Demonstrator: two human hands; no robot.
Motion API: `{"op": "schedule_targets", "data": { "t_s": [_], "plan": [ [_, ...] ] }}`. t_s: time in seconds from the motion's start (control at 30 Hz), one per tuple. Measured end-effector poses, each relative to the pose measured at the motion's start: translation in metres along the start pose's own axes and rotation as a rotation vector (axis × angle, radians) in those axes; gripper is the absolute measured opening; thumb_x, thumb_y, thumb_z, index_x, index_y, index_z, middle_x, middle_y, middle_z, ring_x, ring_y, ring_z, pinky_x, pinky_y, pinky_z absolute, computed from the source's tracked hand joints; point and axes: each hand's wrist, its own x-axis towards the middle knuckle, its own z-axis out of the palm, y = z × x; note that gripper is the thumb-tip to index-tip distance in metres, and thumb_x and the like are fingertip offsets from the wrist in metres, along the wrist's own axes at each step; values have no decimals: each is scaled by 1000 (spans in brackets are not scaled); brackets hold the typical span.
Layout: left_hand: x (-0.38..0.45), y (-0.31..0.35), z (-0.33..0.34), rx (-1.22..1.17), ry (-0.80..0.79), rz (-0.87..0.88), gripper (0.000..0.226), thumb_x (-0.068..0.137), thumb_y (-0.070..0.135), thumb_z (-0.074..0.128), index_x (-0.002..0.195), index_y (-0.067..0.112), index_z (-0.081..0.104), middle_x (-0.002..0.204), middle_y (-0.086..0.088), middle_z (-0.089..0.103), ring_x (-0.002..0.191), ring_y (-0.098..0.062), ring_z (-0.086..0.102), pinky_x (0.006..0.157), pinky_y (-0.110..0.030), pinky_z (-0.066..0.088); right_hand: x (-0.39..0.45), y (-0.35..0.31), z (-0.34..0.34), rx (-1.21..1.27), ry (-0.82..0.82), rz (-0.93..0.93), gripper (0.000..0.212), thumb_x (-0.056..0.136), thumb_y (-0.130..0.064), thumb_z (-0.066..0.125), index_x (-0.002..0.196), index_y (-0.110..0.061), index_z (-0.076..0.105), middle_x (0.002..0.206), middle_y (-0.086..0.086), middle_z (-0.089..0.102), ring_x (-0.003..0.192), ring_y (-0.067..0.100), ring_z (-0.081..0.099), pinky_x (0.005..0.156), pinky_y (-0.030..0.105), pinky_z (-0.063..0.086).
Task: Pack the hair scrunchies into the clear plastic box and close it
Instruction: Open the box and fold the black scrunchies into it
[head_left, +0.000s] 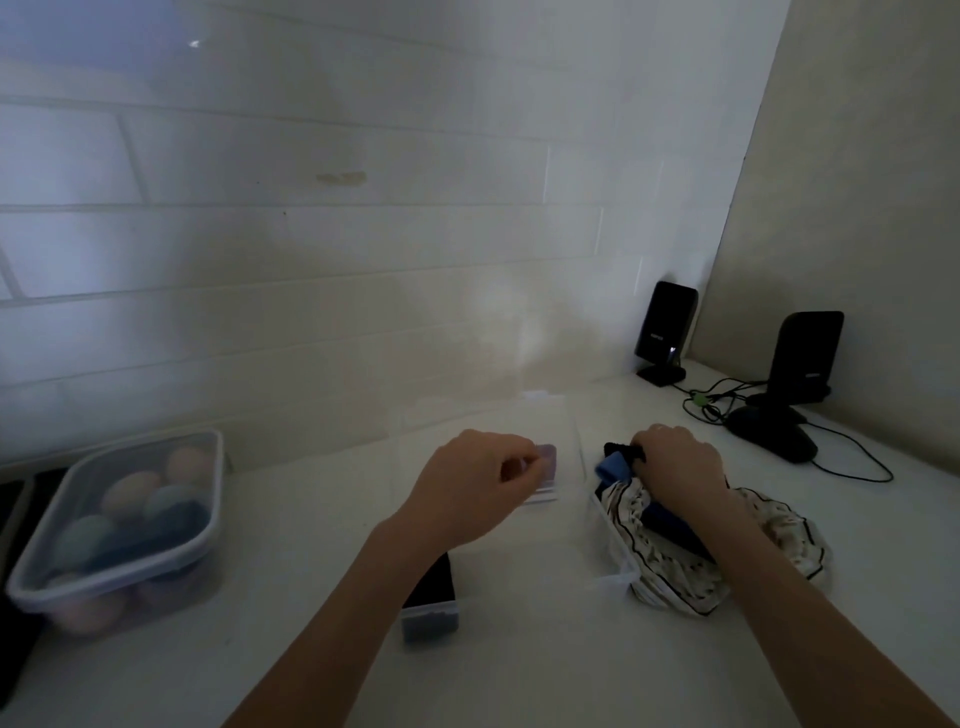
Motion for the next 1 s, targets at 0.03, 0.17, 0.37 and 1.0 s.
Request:
{"op": "schedule_targets", "data": {
  "t_s": [0.03,0.17,0.37,1.0],
  "plan": [
    [-1,-1,-1,5,-3,-7,30,90,38,50,77,18,68,62,-2,65,59,-19,61,63,-39,52,2,0,0,42,42,9,21,93,-18,45,107,-13,61,107,7,58,98,24,56,69,32,42],
    [-3,-4,-5,-108,59,-31,23,88,31,54,78,17,69,63,1,66,57,-15,59,64,-41,53,0,-7,-20,524,385,86,23,95,-13,45,111,-6,59,105,14,61,90,29,58,68,35,47],
    [0,-3,-8,-426,220,-91,25,84,6,61,103,22,63,89,3,65,77,-6,61,65,-11,49,-18,-38,-85,1341,479,-74,26,94,-4,46,118,-14,49,94,-8,60,84,7,59,72,22,49],
    [9,-10,-15,-1154,-91,-420,18,91,31,49,90,21,64,73,7,73,70,-9,69,71,-26,55,-33,-94,-97,1677,51,-226,33,93,-4,50,122,-19,47,103,8,62,76,14,67,63,31,58]
  ]
}}
